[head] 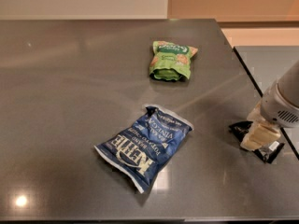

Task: Pick rxbar chocolate

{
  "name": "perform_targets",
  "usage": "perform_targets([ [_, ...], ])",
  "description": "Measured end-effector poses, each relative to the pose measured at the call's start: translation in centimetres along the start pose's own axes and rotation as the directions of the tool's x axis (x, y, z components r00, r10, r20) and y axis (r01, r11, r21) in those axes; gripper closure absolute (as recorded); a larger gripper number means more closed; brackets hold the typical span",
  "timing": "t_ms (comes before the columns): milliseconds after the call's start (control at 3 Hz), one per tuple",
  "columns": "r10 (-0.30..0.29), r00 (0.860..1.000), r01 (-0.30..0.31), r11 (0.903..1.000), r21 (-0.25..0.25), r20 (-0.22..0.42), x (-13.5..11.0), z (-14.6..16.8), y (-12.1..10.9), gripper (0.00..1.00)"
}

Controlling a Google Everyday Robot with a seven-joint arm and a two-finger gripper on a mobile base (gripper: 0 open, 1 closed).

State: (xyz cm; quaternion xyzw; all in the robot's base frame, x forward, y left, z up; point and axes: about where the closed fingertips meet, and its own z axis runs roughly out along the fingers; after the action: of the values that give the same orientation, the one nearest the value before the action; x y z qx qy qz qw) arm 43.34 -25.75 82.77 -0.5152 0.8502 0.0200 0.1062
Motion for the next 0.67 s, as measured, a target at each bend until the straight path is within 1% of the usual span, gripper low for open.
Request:
perform_targets([
  [667,0.004,1.0,-0.004,1.0,-0.007,-0.004,0.18,0.03,0.1,0.87],
])
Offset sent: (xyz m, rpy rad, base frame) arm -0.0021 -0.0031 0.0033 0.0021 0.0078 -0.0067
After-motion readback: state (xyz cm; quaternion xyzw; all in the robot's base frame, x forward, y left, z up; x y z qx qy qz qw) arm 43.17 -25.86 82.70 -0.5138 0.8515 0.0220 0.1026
